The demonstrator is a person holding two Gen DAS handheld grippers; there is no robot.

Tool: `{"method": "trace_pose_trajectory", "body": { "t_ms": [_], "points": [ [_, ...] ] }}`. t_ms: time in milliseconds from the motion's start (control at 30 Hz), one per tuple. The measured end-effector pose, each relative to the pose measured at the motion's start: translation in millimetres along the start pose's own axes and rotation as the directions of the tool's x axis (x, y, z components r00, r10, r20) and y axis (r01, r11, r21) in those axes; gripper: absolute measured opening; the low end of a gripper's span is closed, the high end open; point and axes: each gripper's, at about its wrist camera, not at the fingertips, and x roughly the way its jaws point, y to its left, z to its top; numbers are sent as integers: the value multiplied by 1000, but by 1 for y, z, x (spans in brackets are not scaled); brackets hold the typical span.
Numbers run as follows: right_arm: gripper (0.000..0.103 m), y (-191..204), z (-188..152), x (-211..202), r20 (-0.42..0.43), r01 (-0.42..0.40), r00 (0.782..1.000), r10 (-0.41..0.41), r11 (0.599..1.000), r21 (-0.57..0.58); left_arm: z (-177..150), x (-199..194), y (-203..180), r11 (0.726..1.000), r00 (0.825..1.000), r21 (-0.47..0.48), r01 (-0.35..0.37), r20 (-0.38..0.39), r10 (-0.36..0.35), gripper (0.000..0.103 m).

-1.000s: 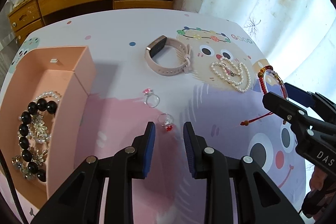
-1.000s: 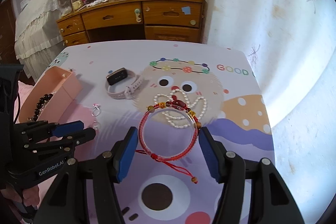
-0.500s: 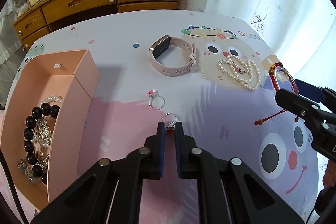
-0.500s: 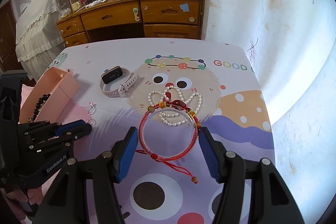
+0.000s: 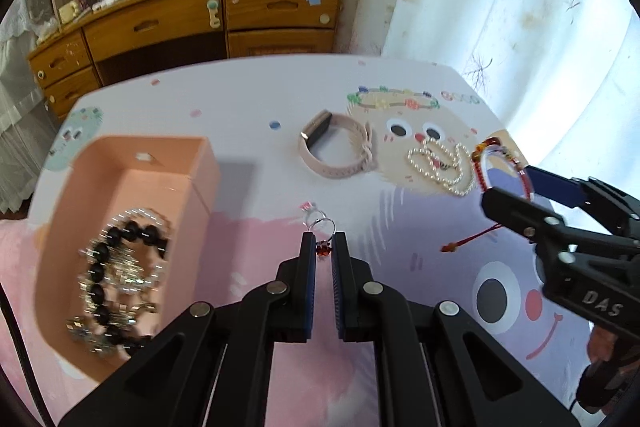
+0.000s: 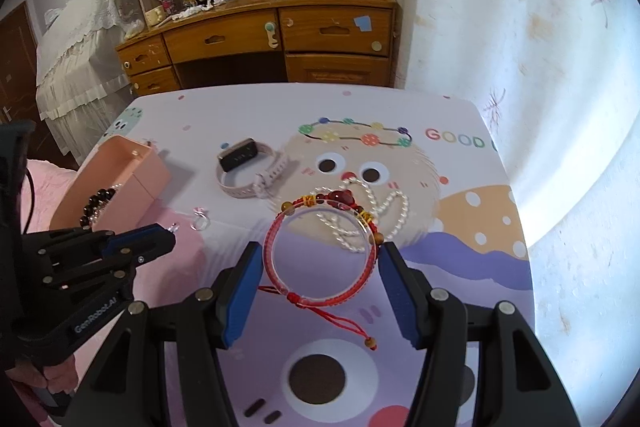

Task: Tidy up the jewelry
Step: 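Carry the ring and bracelet over the pink box and open both tools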

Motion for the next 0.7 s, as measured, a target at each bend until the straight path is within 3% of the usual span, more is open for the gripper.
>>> {"method": "trace_pose_trajectory", "body": {
  "t_ms": [333,700],
  "points": [
    [60,48,21,-19,92,-75,993,73,997,18,8,-62,52,1000,997,-25,-3,75,4,6],
    [60,119,37,-39,198,-225,957,212,973,46,-2,-96,124,996,993,-65,-54,102,61,6]
  ]
}}
